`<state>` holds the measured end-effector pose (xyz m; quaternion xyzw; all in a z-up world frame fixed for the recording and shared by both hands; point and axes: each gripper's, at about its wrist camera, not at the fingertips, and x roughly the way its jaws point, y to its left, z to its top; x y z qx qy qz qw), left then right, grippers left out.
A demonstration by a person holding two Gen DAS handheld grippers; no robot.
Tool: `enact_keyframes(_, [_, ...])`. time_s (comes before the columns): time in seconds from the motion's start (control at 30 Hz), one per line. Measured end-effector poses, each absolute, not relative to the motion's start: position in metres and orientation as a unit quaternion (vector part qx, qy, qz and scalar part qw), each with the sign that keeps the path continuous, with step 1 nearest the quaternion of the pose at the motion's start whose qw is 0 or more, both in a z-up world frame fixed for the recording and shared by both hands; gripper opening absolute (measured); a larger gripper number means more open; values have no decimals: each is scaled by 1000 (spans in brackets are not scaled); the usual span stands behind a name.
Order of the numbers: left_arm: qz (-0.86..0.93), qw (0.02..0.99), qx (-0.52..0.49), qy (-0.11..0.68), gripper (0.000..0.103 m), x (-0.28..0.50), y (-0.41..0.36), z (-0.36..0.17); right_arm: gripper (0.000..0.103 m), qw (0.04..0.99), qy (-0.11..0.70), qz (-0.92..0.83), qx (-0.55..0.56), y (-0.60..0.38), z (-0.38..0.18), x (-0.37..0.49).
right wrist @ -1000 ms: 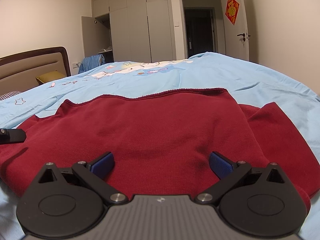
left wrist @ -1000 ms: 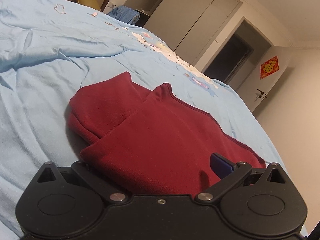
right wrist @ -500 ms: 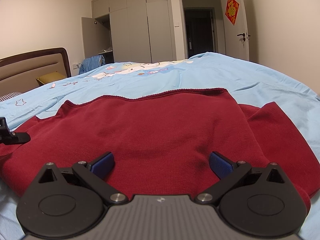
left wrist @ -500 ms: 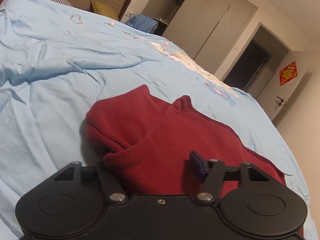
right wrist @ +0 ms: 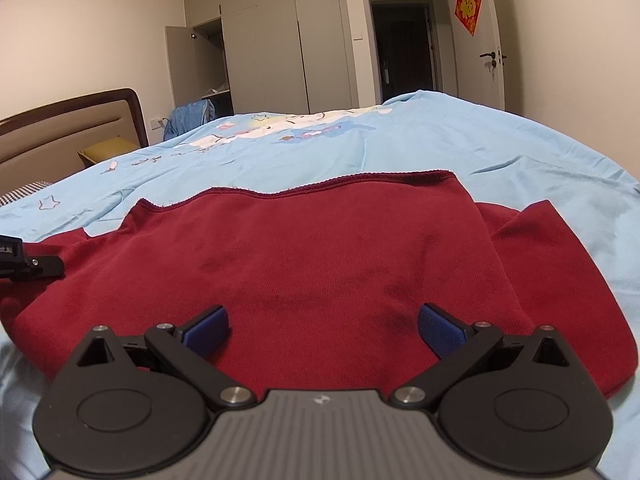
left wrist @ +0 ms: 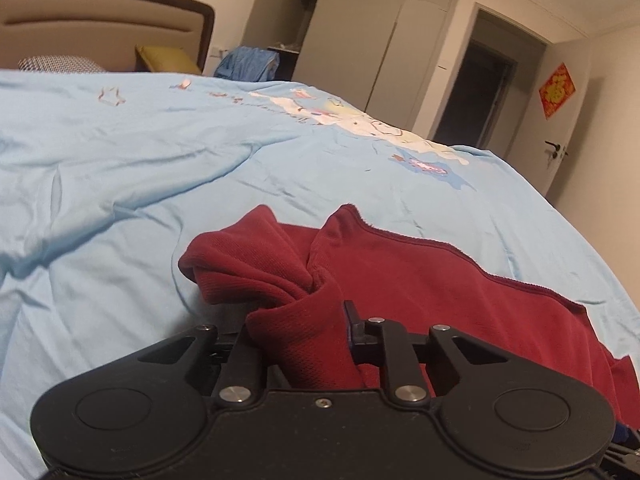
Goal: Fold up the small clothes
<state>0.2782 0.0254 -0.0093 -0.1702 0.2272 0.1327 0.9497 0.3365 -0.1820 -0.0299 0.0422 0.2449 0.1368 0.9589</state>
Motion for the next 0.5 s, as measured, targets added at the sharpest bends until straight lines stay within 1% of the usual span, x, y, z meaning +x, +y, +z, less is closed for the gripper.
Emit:
enact_keyframes(0.3, [97, 968, -96, 210, 16, 286, 0, 19, 103, 966, 221, 120, 65, -224, -12, 296])
enact_keyframes(0.5, [30, 984, 3, 173, 15, 290, -51, 45, 103, 985, 168, 14, 39, -254, -8, 259])
